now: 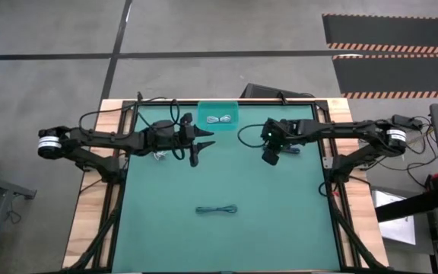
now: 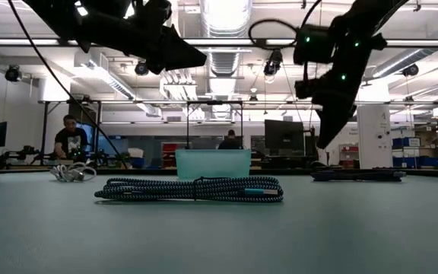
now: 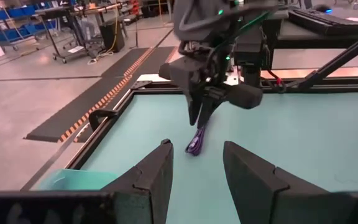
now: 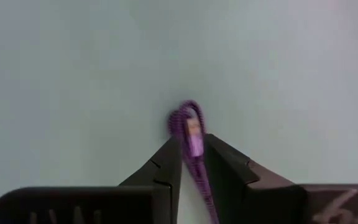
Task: Pick and place USB-C Cables
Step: Put the purple charger cable into the green bin
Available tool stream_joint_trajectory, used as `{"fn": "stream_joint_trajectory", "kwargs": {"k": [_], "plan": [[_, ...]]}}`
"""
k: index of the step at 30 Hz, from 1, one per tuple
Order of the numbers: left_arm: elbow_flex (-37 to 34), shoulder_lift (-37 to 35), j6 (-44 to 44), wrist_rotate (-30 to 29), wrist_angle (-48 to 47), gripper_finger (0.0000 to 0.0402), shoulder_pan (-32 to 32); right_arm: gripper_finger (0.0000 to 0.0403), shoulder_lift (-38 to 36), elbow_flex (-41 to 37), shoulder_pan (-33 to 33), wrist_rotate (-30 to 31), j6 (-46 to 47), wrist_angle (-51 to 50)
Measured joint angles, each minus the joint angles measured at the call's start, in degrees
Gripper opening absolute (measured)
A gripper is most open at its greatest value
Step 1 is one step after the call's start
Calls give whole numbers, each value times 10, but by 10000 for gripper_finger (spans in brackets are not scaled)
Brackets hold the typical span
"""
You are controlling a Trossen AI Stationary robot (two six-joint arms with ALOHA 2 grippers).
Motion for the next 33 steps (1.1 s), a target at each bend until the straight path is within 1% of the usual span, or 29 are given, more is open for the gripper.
{"fn": "stream_joint_trajectory", "kwargs": {"k": [2, 6, 10, 14, 18, 23, 33], "plan": [[-3, 0, 0, 0, 0, 125, 0, 74, 11, 5, -10, 0, -20, -16], [-10, 0, 0, 0, 0, 125, 0, 111, 31, 15, -19, -5, -84, -55], [-16, 0, 0, 0, 0, 125, 0, 148, 50, 14, -18, -27, -137, -59], [-16, 0, 1, 0, 0, 125, 0, 168, 73, 11, -19, -27, -168, -61], [-16, 0, 2, 0, 0, 125, 0, 173, 94, 10, -23, -26, -184, -53], [-16, 0, 6, 0, 0, 125, 0, 164, 114, 10, -35, -25, -186, -33], [-16, 0, 63, 0, 5, 125, 0, 148, 134, 10, -48, -25, -181, -25]]}}
